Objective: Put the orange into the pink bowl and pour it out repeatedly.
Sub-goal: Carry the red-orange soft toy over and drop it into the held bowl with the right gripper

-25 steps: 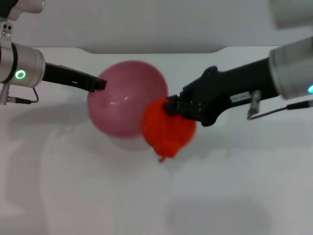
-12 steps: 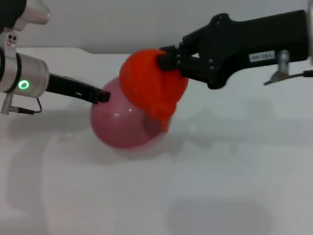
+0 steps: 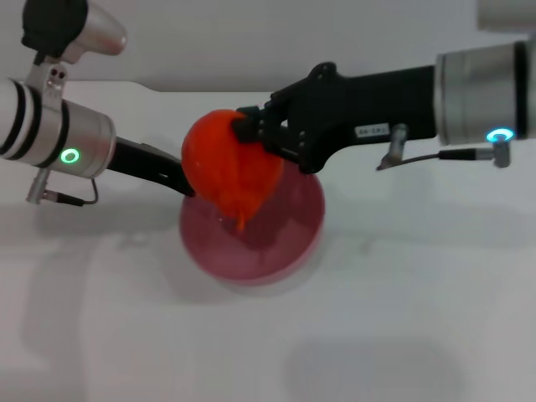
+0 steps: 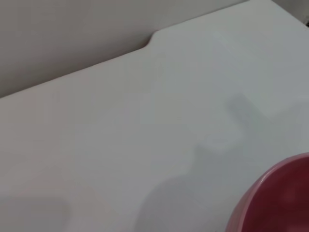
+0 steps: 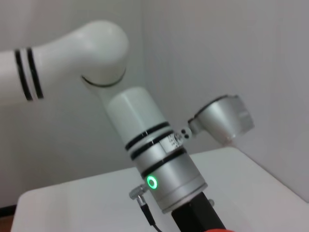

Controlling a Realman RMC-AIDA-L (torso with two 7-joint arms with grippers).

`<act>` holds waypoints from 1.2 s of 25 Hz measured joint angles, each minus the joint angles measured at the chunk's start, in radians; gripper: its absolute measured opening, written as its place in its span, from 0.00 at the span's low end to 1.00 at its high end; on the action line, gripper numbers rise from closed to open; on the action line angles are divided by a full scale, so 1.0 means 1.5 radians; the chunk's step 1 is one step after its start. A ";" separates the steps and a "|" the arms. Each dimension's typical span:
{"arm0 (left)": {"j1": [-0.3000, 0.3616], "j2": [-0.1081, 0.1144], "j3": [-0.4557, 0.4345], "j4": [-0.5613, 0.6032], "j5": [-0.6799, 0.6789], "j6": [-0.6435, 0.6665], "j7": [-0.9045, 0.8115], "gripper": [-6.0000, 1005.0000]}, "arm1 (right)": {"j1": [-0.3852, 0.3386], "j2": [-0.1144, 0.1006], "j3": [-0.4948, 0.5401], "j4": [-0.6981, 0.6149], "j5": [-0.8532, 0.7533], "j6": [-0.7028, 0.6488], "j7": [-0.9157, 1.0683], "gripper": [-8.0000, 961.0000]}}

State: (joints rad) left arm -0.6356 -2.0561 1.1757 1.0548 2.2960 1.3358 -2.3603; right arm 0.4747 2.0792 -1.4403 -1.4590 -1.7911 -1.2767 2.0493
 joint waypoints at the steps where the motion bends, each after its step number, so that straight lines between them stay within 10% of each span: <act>1: -0.001 0.000 0.006 0.000 -0.004 0.000 0.000 0.05 | 0.002 0.000 -0.009 0.011 0.000 0.011 -0.004 0.05; 15: -0.006 -0.001 0.020 0.007 -0.020 -0.004 0.001 0.05 | -0.001 -0.001 -0.050 0.063 0.000 0.080 -0.037 0.17; 26: -0.006 0.000 0.019 0.004 -0.020 -0.006 0.004 0.05 | -0.011 -0.002 -0.050 0.059 0.000 0.081 -0.038 0.41; 28: -0.006 0.000 0.019 0.003 -0.020 -0.006 0.005 0.05 | -0.015 -0.002 -0.050 0.053 0.000 0.081 -0.038 0.65; 30: -0.006 0.000 0.019 0.003 -0.021 -0.006 0.005 0.05 | -0.020 -0.001 -0.051 0.044 0.000 0.081 -0.038 0.67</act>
State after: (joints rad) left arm -0.6439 -2.0555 1.2049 1.0588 2.2651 1.3271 -2.3532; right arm 0.4441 2.0770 -1.5163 -1.3933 -1.7914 -1.1549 1.9926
